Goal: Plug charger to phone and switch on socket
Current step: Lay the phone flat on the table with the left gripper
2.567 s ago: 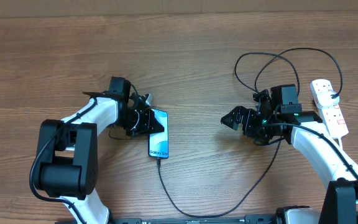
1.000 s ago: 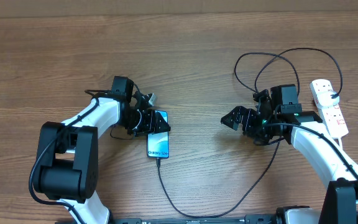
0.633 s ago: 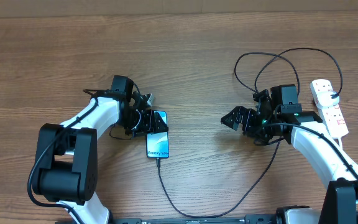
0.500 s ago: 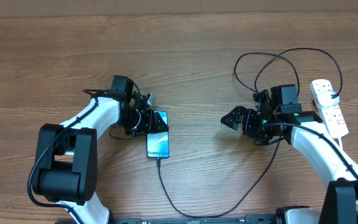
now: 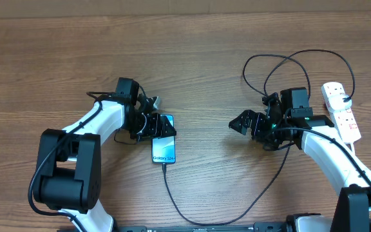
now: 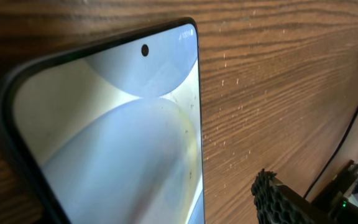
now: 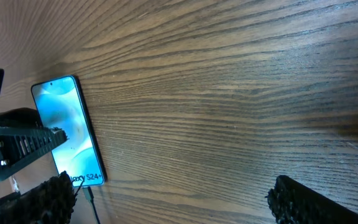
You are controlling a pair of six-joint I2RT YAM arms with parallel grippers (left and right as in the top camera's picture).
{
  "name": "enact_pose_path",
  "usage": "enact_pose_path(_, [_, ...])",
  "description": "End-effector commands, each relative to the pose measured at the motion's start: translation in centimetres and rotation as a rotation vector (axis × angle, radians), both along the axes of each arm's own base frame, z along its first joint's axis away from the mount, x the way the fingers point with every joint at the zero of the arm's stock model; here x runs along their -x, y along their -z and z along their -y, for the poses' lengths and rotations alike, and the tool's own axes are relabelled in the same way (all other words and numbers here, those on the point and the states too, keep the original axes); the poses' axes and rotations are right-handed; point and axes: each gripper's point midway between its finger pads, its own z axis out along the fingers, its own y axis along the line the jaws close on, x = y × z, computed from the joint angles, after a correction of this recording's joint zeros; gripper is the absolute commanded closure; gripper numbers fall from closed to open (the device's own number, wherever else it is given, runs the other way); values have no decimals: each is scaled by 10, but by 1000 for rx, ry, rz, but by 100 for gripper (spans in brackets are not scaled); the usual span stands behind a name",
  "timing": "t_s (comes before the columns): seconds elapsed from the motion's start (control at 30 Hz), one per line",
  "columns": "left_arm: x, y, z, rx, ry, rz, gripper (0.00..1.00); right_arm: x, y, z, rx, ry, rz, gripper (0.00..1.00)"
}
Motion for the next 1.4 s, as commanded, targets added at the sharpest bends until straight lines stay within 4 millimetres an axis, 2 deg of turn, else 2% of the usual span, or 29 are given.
enact_pose_path(0.0, [13,48,-45,-272,0,-41,35,-8,-8,1,6,-3,35,0])
enact_pose_path(0.3, [0,44,-46,-284,-5,-2,35,-8,-8,1,6,-3,35,0])
enact_pose_path(0.73, [7,46,-53,-327,-2,-33,35,-8,-8,1,6,-3,35,0])
enact_pose_path(0.93, [5,41,-53,-328,-1,-38,27,-8,-8,1,6,-3,35,0])
enact_pose_path(1.1, [-15,20,-54,-347,-5,-18,16,-8,-8,1,6,-3,35,0])
enact_pose_path(1.37, [-67,-44,-46,-330,-24,92,8,-8,-8,1,6,-3,35,0])
